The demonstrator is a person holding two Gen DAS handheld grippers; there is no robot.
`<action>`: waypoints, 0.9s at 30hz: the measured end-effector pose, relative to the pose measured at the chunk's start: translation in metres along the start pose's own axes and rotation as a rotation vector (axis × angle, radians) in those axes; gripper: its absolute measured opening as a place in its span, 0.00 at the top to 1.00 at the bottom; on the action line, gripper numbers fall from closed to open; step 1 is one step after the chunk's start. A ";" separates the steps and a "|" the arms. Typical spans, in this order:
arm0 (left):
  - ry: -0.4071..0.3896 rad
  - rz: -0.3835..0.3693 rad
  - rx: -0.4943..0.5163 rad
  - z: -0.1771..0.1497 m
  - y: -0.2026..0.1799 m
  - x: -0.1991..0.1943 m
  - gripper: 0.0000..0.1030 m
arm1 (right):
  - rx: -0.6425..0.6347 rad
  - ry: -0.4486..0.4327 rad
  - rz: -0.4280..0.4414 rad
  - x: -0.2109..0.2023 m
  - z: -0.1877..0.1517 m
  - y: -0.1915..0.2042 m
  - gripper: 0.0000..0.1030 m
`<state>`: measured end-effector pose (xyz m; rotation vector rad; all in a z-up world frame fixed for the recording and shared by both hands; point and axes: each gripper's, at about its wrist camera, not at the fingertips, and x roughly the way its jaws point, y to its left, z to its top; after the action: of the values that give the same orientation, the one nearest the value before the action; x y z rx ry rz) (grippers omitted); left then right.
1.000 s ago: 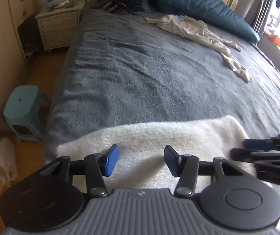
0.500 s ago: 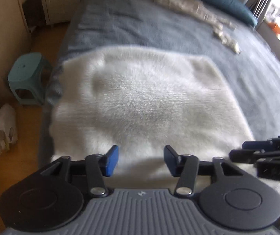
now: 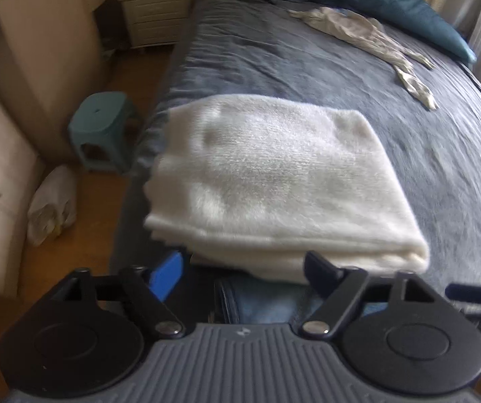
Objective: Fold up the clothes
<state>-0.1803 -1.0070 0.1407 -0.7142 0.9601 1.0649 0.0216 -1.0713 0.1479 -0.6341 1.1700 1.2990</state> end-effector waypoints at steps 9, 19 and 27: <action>-0.008 0.063 -0.042 -0.014 -0.007 -0.060 0.09 | -0.066 -0.065 -0.013 -0.032 -0.015 0.019 0.21; -0.057 0.152 -0.016 -0.033 -0.005 -0.087 0.09 | -0.073 -0.112 -0.007 -0.055 -0.021 0.034 0.14; -0.110 0.204 0.022 -0.042 -0.007 -0.099 0.03 | -0.082 -0.128 -0.035 -0.059 -0.025 0.044 0.14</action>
<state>-0.2033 -1.0836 0.2133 -0.5415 0.9624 1.2572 -0.0194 -1.1065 0.2035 -0.6197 1.0015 1.3431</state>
